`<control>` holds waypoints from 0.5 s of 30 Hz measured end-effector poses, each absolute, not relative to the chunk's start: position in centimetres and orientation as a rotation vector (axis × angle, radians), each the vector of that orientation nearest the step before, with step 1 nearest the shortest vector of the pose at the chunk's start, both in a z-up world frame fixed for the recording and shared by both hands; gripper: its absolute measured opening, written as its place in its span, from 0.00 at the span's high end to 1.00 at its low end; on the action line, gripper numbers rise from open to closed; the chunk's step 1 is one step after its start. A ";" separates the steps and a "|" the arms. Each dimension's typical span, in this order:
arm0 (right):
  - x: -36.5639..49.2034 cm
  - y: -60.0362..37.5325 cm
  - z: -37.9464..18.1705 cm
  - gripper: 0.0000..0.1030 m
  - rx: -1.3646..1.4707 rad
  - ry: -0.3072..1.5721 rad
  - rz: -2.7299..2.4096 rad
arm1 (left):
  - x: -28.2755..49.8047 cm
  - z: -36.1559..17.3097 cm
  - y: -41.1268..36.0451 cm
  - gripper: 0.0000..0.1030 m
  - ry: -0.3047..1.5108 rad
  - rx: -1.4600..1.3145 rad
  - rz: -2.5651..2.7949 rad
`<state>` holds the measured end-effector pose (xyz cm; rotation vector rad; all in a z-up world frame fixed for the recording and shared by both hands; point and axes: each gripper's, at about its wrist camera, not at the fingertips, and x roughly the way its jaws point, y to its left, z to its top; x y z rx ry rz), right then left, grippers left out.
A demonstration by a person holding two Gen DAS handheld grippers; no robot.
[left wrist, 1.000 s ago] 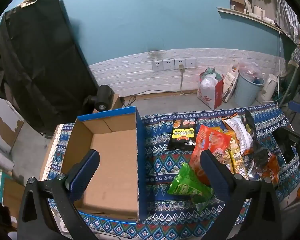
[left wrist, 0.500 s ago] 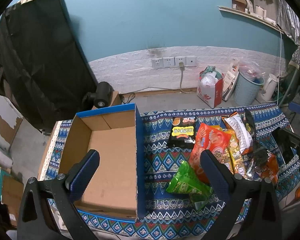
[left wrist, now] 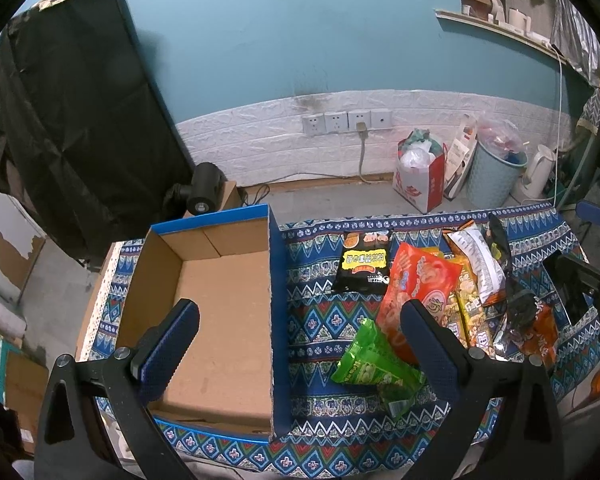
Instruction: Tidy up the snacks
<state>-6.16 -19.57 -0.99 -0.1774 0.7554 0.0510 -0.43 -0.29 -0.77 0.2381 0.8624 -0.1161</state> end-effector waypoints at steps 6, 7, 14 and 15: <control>-6.3 -19.4 -1.4 0.13 -0.182 0.759 0.056 | -0.5 -0.7 -0.3 0.01 0.863 0.237 -0.117; -6.3 -19.4 -1.5 0.13 -0.183 0.760 0.057 | -0.5 -0.7 -0.3 0.01 0.865 0.238 -0.117; -6.3 -19.3 -1.5 0.13 -0.184 0.762 0.058 | -0.4 -0.7 -0.3 0.01 0.866 0.238 -0.117; -6.4 -19.3 -1.5 0.13 -0.185 0.763 0.058 | -0.4 -0.7 -0.3 0.01 0.868 0.237 -0.117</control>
